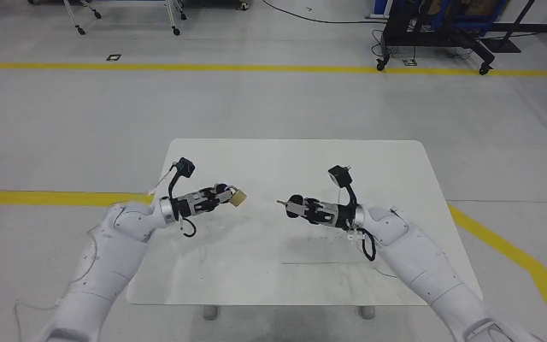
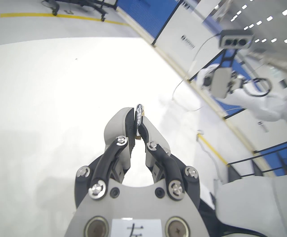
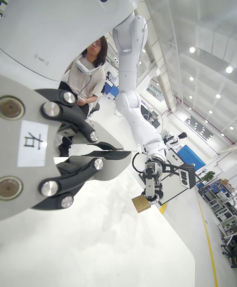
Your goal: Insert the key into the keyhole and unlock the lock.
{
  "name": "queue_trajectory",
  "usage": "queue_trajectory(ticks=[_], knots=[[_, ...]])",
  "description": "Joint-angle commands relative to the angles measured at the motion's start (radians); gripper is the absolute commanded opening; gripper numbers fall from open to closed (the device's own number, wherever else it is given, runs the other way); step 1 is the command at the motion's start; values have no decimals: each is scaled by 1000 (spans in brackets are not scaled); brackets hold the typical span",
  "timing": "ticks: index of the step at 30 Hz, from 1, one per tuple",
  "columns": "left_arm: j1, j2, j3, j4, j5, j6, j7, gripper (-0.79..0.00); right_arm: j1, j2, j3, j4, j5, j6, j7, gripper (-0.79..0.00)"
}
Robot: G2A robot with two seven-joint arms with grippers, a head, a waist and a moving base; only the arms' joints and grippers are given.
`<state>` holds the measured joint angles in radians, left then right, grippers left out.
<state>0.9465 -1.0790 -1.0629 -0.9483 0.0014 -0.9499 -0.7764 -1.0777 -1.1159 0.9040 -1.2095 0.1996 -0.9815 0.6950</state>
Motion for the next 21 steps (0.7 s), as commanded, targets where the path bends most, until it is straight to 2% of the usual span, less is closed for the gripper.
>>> queue_trajectory(ticks=[1, 2, 10, 14, 17, 21], knots=[[-38, -9, 35, 40, -228, 21, -114, -785, 2, -3, -13, -7, 9, -4, 7, -785], [-49, -11, 46, 47, -275, 40, -134, -785, 4, -5, -25, -11, 27, -2, 22, -785], [-49, -11, 46, 47, -275, 40, -134, -785, 5, -6, -28, -11, 34, -1, 27, -785], [-12, -8, 36, -10, -229, 91, -59, -785, 2, -9, -28, -28, 20, 30, 0, -785], [14, -15, 53, -58, -334, 147, -81, -785, 0, -16, -36, -52, 4, 53, -40, -785], [3, -35, 96, -53, -539, 233, -201, -785, 7, -30, -42, -45, -13, 53, -113, -785]])
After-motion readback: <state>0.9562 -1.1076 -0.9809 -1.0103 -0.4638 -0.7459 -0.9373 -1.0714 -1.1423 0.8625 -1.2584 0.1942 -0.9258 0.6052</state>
